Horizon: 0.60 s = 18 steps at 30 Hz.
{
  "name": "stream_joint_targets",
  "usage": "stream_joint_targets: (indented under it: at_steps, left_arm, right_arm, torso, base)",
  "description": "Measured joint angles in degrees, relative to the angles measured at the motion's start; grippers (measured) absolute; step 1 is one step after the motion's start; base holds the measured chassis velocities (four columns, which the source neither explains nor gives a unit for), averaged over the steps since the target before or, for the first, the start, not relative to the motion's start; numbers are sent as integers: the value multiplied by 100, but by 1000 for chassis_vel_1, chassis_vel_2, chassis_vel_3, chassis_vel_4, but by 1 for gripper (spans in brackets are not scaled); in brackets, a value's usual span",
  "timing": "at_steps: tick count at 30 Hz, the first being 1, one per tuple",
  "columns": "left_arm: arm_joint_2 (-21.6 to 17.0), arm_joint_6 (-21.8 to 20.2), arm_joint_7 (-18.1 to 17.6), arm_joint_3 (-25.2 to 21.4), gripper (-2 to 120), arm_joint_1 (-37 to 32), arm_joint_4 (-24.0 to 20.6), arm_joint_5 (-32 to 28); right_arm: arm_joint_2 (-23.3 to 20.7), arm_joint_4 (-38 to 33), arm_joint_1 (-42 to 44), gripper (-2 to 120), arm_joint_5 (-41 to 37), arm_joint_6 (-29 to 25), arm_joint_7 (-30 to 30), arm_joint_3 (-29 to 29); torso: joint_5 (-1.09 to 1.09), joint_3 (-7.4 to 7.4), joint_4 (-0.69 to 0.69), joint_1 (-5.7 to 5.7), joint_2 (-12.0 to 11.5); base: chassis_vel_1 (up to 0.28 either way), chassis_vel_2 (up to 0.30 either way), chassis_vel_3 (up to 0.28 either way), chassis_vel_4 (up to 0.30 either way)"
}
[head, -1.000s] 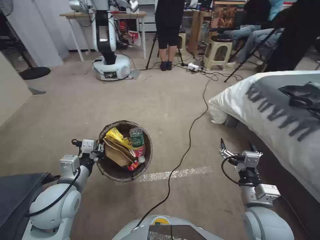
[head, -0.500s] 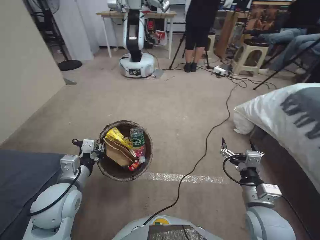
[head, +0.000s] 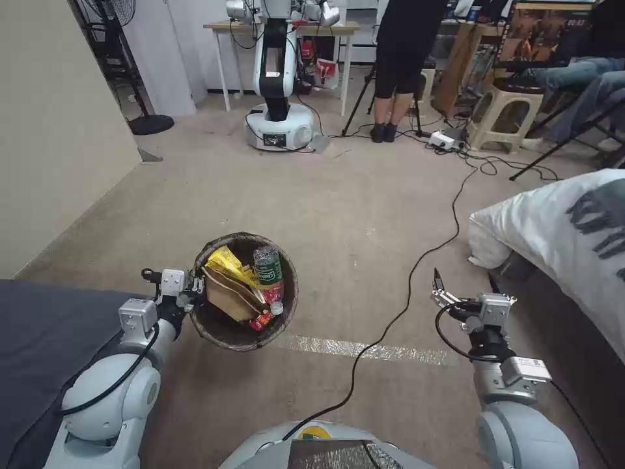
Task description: Pick up the trash bin, then pick up the garbage from the floor and place it into the trash bin.
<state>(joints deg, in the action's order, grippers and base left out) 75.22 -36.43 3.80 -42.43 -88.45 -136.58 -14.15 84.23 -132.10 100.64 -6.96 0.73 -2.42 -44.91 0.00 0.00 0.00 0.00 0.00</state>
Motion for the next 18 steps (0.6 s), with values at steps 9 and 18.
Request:
stream_joint_targets:
  at_steps: [9,18]
  left_arm:
    - [-501,-467,-138,47,2,492,334,-578]
    - [-912,-568,-228,101,2,945,889,-1101]
  right_arm:
    - [-44,33,-128,100,2,200,-91,116]
    - [-204,141,-368,100,-5,471,-287,535]
  torso:
    - [-1,0,0,0,0]
    - [-1,0,0,0,0]
  base:
    - [0,0,0,0]
    - [0,0,0,0]
